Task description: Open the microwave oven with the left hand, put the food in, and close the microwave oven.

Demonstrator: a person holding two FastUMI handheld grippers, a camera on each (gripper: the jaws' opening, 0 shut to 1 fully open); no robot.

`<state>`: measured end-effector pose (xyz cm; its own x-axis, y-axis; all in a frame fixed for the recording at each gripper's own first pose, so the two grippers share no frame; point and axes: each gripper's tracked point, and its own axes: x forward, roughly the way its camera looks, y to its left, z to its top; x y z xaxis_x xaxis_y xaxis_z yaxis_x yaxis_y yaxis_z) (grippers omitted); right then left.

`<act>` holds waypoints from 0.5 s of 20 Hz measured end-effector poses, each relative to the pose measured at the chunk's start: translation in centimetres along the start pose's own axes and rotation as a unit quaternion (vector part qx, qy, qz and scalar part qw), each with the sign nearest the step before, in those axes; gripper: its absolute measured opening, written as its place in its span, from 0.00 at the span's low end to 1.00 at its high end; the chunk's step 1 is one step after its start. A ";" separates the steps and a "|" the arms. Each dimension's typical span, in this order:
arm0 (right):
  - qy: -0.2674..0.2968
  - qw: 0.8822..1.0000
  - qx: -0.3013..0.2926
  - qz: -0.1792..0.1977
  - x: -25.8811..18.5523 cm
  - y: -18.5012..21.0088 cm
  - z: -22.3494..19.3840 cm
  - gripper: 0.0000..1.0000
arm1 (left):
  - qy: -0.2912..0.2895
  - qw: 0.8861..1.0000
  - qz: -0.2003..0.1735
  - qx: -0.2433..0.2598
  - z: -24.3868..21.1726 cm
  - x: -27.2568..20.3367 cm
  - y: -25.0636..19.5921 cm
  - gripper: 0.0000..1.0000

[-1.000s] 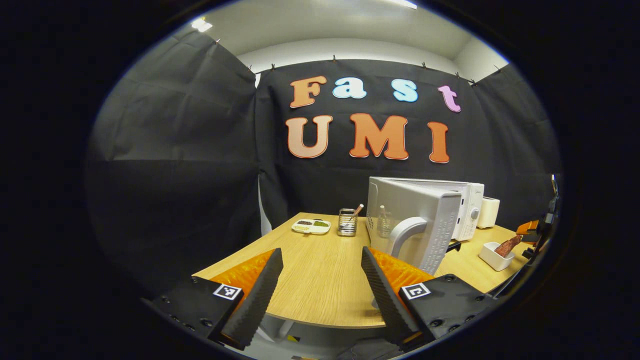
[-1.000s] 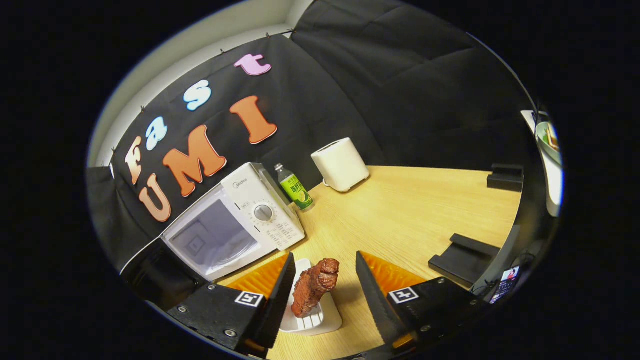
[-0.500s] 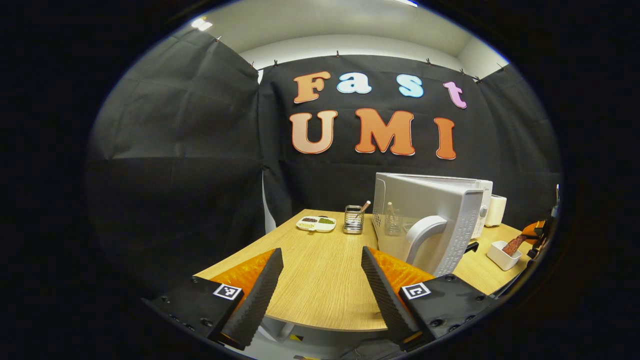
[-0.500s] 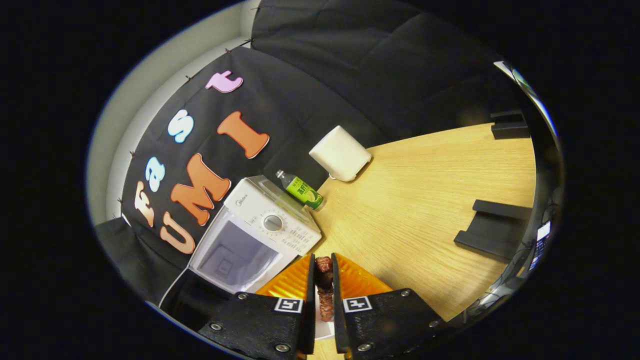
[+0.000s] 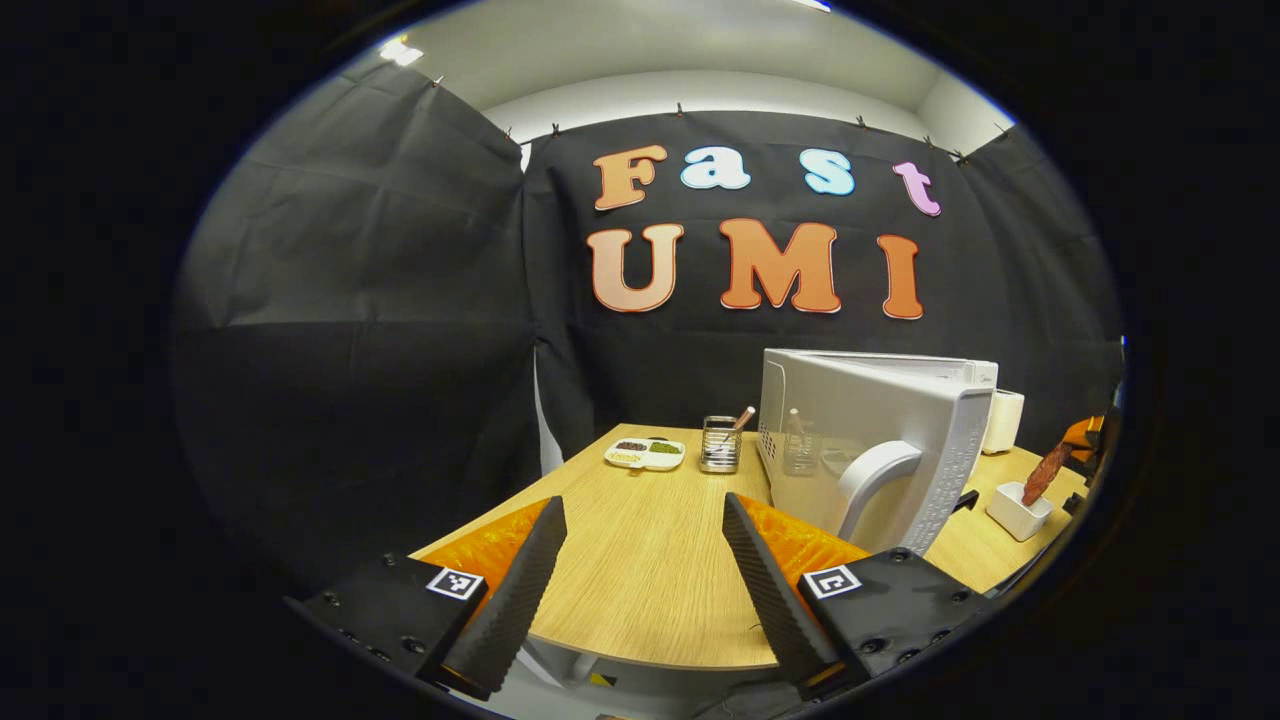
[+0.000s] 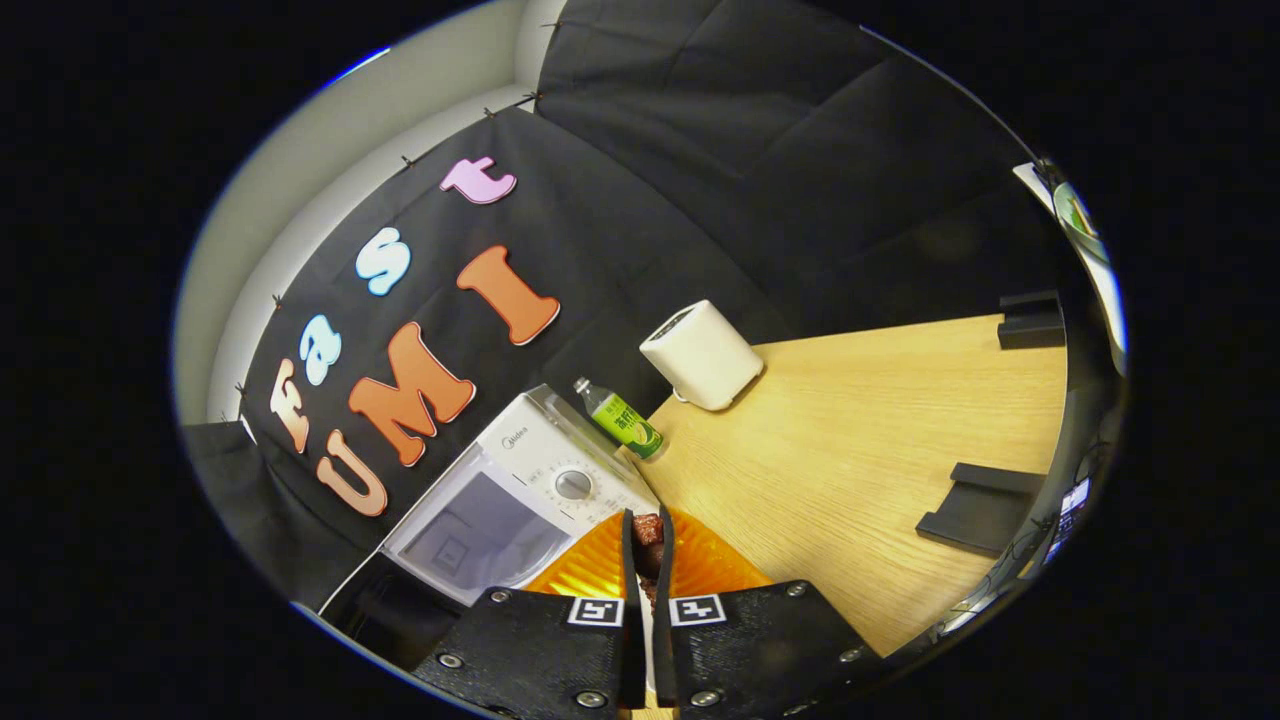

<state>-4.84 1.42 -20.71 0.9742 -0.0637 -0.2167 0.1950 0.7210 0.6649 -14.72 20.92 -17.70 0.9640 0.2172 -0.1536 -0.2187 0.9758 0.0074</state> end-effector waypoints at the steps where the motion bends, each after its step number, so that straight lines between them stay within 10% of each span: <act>1: -0.006 1.000 -0.002 0.008 -0.1 0.9 0.4 0.02 | 0.000 1.000 -0.001 0.000 0.0 0.1 0.1 0.98; 10: -0.001 0.994 0.043 0.103 2.3 12.4 -0.7 0.02 | 0.005 1.000 0.002 -0.001 0.1 2.0 0.4 1.00</act>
<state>-0.31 10.73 -13.49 0.9947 0.0777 -0.0673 -0.0004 0.6569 0.7539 -12.86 21.73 -17.90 0.9615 0.2204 -0.1638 -0.2225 0.9749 0.0062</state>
